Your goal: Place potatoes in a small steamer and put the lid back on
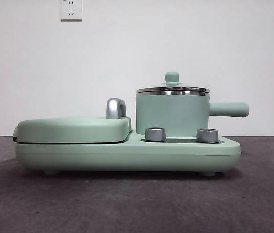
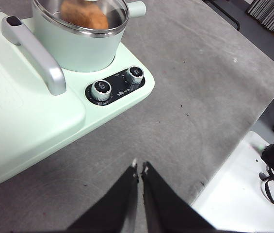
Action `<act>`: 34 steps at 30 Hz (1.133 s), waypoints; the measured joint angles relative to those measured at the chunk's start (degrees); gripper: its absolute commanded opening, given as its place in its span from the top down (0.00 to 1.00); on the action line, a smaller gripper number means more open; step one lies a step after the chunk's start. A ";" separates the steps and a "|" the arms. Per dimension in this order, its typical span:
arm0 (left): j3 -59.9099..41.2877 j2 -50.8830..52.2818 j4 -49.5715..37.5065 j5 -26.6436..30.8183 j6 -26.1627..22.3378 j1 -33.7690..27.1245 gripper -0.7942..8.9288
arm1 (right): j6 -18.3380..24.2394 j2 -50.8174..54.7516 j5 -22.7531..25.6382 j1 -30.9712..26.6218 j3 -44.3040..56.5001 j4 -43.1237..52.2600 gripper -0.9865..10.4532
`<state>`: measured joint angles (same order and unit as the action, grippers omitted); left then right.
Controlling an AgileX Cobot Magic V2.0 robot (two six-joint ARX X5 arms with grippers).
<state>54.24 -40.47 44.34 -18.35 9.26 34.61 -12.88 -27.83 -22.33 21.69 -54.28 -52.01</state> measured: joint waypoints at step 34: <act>-47.43 40.28 -26.60 8.44 -2.95 -32.89 0.90 | 0.02 0.00 -0.02 0.00 0.00 0.02 0.90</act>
<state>6.81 -0.19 17.74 -9.91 6.31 1.72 -12.86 -27.83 -22.35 21.69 -54.28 -51.99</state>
